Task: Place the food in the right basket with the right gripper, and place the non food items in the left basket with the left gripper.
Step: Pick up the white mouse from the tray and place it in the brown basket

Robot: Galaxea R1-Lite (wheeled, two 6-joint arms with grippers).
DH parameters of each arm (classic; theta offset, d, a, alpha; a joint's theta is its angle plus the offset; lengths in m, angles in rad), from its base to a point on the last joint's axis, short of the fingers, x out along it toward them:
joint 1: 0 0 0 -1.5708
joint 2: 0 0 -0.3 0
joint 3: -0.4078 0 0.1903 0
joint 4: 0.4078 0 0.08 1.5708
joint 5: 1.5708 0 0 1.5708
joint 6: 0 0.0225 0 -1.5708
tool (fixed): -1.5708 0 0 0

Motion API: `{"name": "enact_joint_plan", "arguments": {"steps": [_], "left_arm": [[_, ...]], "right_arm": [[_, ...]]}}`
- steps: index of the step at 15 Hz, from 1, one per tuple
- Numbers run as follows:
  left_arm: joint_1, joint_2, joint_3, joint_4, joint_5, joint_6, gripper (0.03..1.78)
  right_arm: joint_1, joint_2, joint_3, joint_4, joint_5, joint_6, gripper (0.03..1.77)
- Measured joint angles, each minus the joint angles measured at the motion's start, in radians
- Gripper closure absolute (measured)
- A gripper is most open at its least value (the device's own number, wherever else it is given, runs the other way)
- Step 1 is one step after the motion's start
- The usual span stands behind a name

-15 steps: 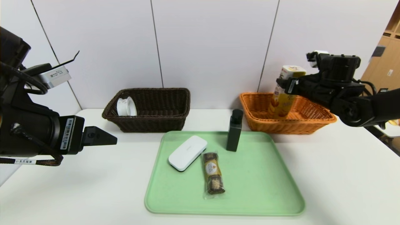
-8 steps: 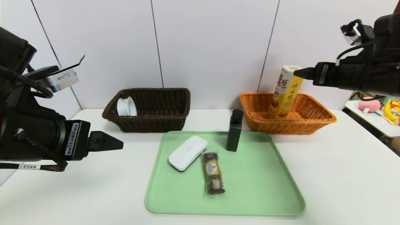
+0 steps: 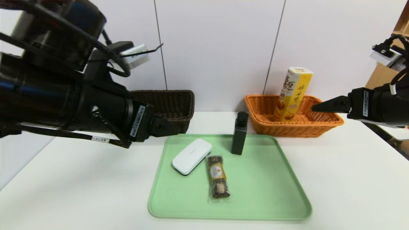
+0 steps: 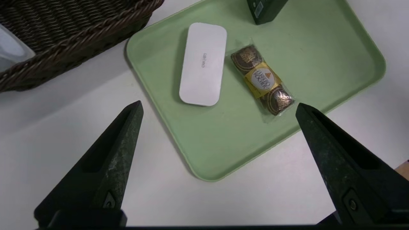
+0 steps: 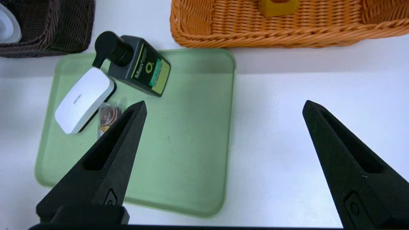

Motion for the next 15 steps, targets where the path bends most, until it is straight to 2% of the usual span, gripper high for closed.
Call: {"name": "enact_joint_plan", "arguments": {"steps": [4, 6, 8, 10, 12, 15], "left_arm": [[-0.055, 0.168, -0.223, 0.108, -0.012, -0.001, 0.12], [-0.089, 0.238, -0.29, 0.163, -0.01, -0.016, 0.12], [-0.105, 0.286, -0.322, 0.233, 0.021, -0.098, 0.12], [-0.106, 0.309, -0.332, 0.288, 0.106, -0.186, 0.12], [-0.1, 0.315, -0.339, 0.316, 0.125, -0.255, 0.12], [-0.095, 0.33, -0.366, 0.313, 0.124, -0.233, 0.12]], "right_arm": [[0.019, -0.016, 0.04, -0.002, 0.001, 0.0, 0.11], [0.047, -0.016, 0.047, -0.005, 0.003, 0.013, 0.11], [0.141, -0.008, 0.037, -0.006, 0.005, 0.069, 0.11], [0.258, 0.02, 0.014, -0.003, 0.001, 0.141, 0.11], [0.361, 0.072, -0.012, -0.007, -0.008, 0.207, 0.11], [0.427, 0.147, -0.049, -0.018, -0.02, 0.26, 0.11]]}}
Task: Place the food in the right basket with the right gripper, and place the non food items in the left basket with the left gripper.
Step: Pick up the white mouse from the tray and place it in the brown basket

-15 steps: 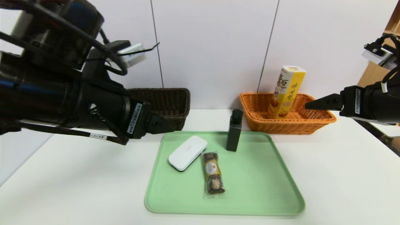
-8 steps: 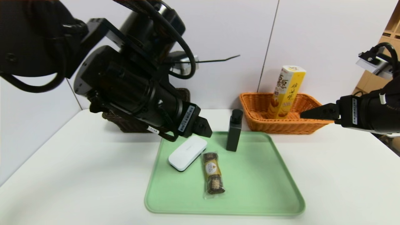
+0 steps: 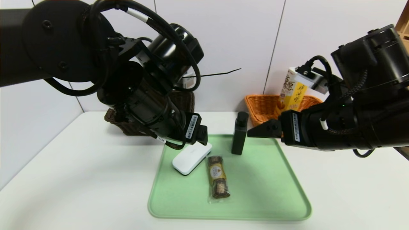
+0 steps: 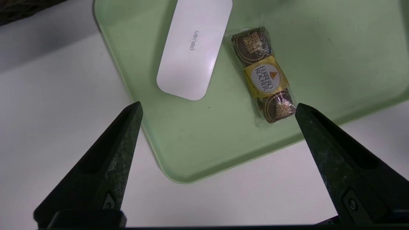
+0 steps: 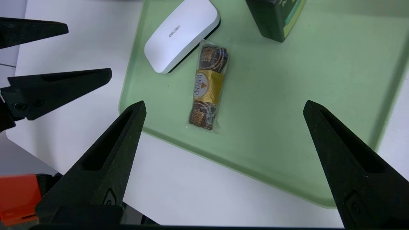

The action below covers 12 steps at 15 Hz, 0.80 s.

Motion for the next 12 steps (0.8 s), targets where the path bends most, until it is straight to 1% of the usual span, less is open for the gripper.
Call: {"name": "enact_joint_plan", "arguments": {"steps": [1, 2, 5, 6, 8, 10, 12], "left_arm": [[0.004, 0.009, -0.009, 0.0, -0.014, 0.037, 0.12], [0.014, 0.015, -0.012, 0.0, -0.049, 0.077, 0.12], [0.081, 0.041, -0.016, 0.0, -0.236, 0.222, 0.12], [0.097, 0.056, -0.02, 0.0, -0.26, 0.26, 0.12], [0.121, 0.091, -0.027, -0.002, -0.28, 0.339, 0.12], [0.134, 0.124, -0.035, -0.002, -0.284, 0.383, 0.12], [0.144, 0.159, -0.045, -0.001, -0.284, 0.406, 0.12]], "right_arm": [[0.011, 0.018, -0.012, 0.0, -0.001, 0.012, 0.11], [0.016, 0.031, -0.017, 0.005, -0.002, 0.014, 0.1], [0.031, 0.043, -0.015, 0.016, -0.01, 0.037, 0.1], [0.034, 0.04, -0.004, 0.017, -0.02, 0.039, 0.1], [0.033, 0.029, 0.027, 0.017, -0.067, 0.039, 0.1], [0.022, 0.01, 0.067, 0.015, -0.109, 0.039, 0.1], [-0.016, -0.024, 0.116, 0.016, -0.125, 0.025, 0.1]]}}
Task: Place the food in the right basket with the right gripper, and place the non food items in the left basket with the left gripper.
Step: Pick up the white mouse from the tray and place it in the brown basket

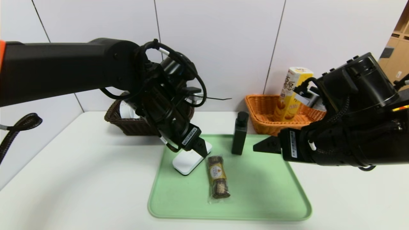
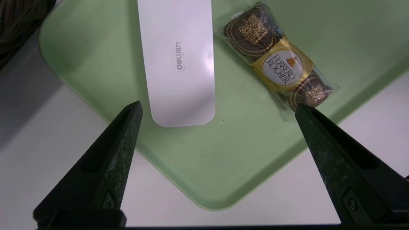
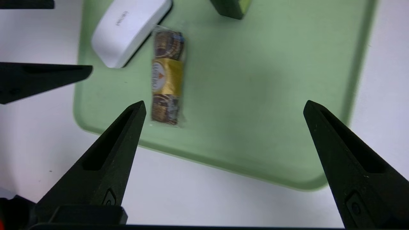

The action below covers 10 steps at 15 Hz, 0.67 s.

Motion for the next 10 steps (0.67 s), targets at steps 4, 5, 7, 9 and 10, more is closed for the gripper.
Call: {"name": "enact_joint_plan", "arguments": {"steps": [4, 5, 7, 9, 10], "left_arm": [[0.035, 0.051, -0.008, 0.0, 0.001, 0.029, 0.12], [0.04, 0.06, -0.01, 0.0, 0.0, 0.034, 0.12], [0.046, 0.074, -0.014, 0.0, -0.002, 0.042, 0.12], [0.047, 0.091, -0.031, 0.005, -0.014, 0.043, 0.12], [0.046, 0.101, -0.045, 0.004, -0.02, 0.046, 0.12]], "right_arm": [[-0.163, -0.081, 0.089, -0.008, 0.0, -0.195, 0.1], [-0.221, -0.1, 0.1, -0.01, 0.005, -0.268, 0.1], [-0.306, -0.125, 0.103, -0.017, 0.015, -0.36, 0.1], [-0.348, -0.137, 0.102, -0.045, 0.019, -0.372, 0.1], [-0.358, -0.139, 0.103, -0.055, 0.024, -0.372, 0.1]]}}
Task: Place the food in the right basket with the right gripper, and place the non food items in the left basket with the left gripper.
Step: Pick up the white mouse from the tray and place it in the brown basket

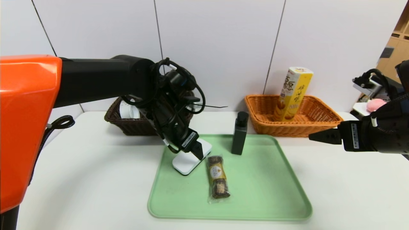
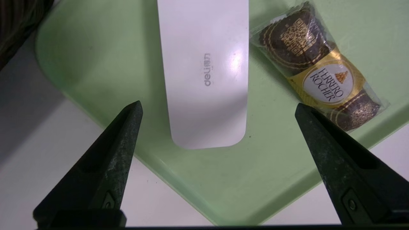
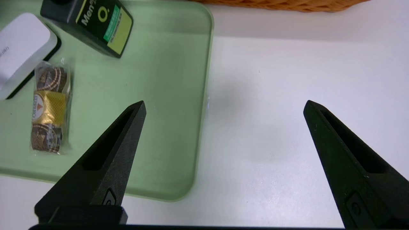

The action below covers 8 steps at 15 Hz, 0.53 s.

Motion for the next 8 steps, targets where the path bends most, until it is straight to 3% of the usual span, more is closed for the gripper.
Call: {"name": "enact_joint_plan", "arguments": {"steps": [8], "left_arm": [[0.0, 0.075, -0.02, -0.026, -0.027, 0.099, 0.12]], "right_arm": [[-0.03, -0.007, 0.047, -0.003, 0.014, 0.004, 0.1]]}}
